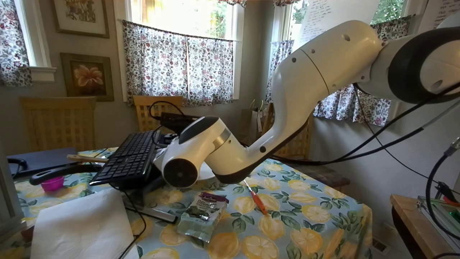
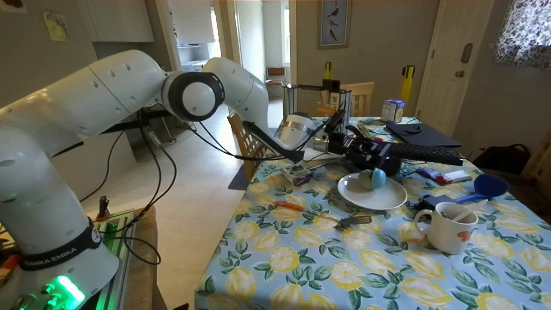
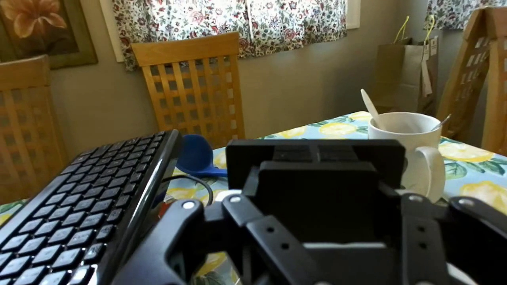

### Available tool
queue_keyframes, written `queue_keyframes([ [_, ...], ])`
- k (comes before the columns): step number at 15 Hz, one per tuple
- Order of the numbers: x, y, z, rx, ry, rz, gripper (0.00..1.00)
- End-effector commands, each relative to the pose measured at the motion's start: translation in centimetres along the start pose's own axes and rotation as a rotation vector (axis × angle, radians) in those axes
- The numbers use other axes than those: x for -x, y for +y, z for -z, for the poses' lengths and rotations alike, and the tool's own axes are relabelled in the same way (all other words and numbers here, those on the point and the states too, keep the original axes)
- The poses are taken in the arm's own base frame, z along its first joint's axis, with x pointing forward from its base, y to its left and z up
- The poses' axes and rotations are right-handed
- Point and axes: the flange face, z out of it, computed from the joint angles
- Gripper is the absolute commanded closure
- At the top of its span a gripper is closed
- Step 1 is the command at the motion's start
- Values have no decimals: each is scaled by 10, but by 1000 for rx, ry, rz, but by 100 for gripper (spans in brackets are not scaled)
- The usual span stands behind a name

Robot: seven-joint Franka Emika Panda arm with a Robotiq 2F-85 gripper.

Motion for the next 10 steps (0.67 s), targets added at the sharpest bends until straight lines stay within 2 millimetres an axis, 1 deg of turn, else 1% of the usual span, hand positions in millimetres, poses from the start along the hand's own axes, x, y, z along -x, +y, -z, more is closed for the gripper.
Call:
queue_keyframes([
  [1,17,-4,1,-3,19,-70,67],
  [3,26,-5,0,-28,-10,-95,67],
  [6,43,-13,-3,-72,-30,-162,67],
  [8,59,-24,-6,-120,-79,-205,67],
  [10,78,-37,-8,-180,-125,-293,67],
])
